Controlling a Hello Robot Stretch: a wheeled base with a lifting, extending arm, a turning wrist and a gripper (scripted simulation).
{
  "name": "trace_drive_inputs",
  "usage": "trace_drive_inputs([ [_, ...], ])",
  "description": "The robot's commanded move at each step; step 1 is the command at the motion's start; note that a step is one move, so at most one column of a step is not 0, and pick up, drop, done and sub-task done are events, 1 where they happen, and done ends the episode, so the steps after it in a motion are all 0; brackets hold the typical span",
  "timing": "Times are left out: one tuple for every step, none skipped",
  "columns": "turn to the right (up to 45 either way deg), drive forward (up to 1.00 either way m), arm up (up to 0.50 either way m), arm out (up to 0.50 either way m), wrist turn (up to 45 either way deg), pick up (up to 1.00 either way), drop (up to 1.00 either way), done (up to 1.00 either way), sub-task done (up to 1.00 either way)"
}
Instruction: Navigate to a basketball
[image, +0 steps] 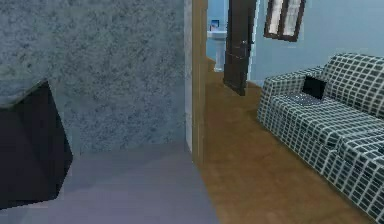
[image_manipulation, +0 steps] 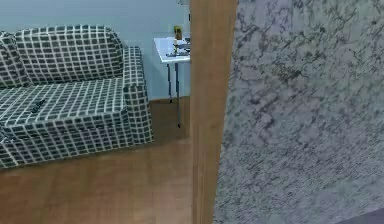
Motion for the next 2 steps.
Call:
trace_drive_inputs([
  [-45.0,0.00,0.00,0.00,0.0,0.00,0.00,0.00,0.00],
  [-45.0,0.00,0.00,0.00,0.0,0.00,0.00,0.00,0.00],
])
